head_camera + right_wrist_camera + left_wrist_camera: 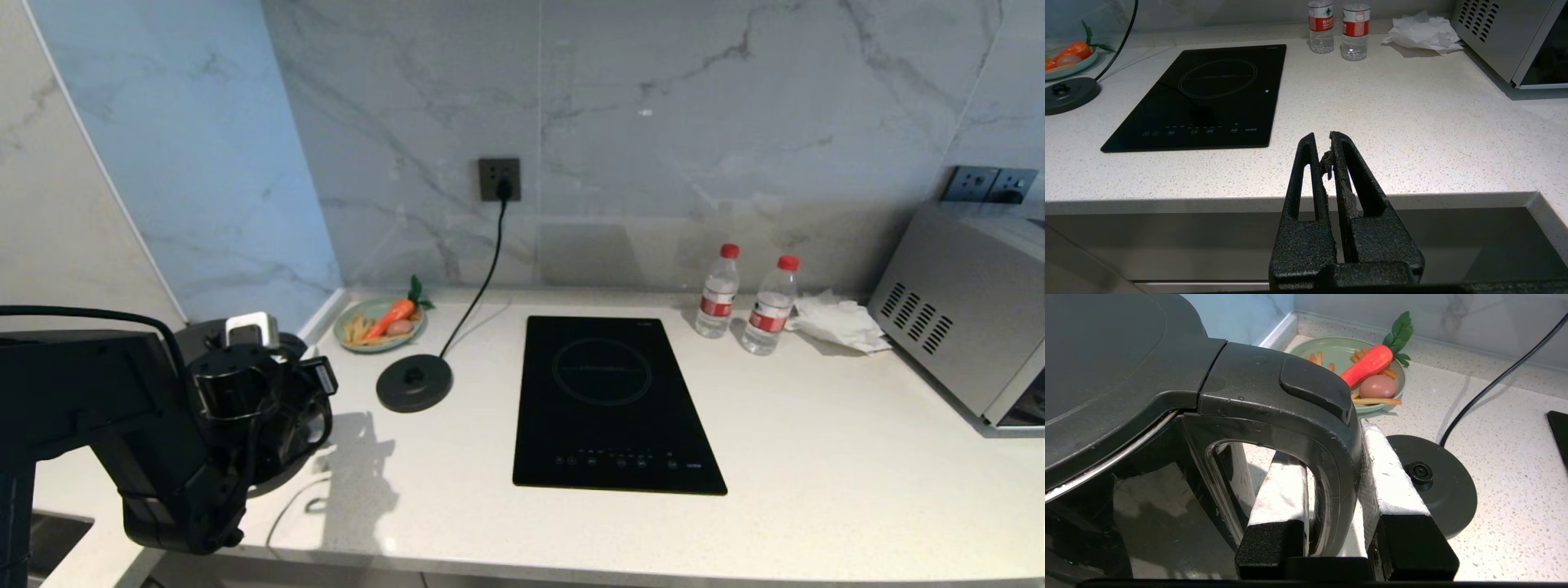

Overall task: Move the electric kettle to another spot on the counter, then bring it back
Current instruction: Grab the kettle

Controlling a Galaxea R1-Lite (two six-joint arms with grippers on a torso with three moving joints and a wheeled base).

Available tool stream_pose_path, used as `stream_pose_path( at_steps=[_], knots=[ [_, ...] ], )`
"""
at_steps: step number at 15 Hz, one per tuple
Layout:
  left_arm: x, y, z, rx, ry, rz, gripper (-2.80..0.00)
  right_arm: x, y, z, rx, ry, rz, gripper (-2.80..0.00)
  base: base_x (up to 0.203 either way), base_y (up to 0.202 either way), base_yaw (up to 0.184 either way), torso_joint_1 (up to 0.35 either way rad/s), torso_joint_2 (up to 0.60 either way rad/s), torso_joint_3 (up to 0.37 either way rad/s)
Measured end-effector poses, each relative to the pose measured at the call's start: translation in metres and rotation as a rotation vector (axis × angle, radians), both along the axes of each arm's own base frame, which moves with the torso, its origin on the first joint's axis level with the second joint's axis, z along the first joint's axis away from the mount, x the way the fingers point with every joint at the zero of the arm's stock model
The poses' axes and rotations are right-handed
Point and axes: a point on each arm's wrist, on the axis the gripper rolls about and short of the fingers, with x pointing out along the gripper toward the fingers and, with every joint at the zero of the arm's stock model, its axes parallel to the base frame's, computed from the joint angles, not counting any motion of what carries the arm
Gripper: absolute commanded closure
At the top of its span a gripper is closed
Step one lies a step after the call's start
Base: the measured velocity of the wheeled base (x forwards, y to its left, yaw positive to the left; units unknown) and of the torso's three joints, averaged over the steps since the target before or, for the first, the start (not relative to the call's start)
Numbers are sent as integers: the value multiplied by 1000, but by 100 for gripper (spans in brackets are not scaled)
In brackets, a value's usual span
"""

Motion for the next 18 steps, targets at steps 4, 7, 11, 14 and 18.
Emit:
stream_pose_path(
  at_steps=[4, 7, 11, 14, 18],
  knots=[
    [-10, -9, 9, 0, -8, -26, 0, 0, 0, 0, 0, 1, 0, 0, 0, 0, 0, 0, 0, 0],
    [-27, -26, 22, -3, -27, -82, 0, 0, 0, 0, 0, 0, 0, 0, 0, 0, 0, 0, 0, 0],
    [-40, -43, 30, 0, -40, -92, 0, 0, 0, 0, 0, 0, 0, 0, 0, 0, 0, 0, 0, 0],
    [-43, -56, 33, 2, -50, -130, 0, 0, 0, 0, 0, 1, 0, 0, 0, 0, 0, 0, 0, 0],
    [-37, -77, 43, 27, -97, -124, 0, 0, 0, 0, 0, 0, 0, 0, 0, 0, 0, 0, 0, 0]
  ],
)
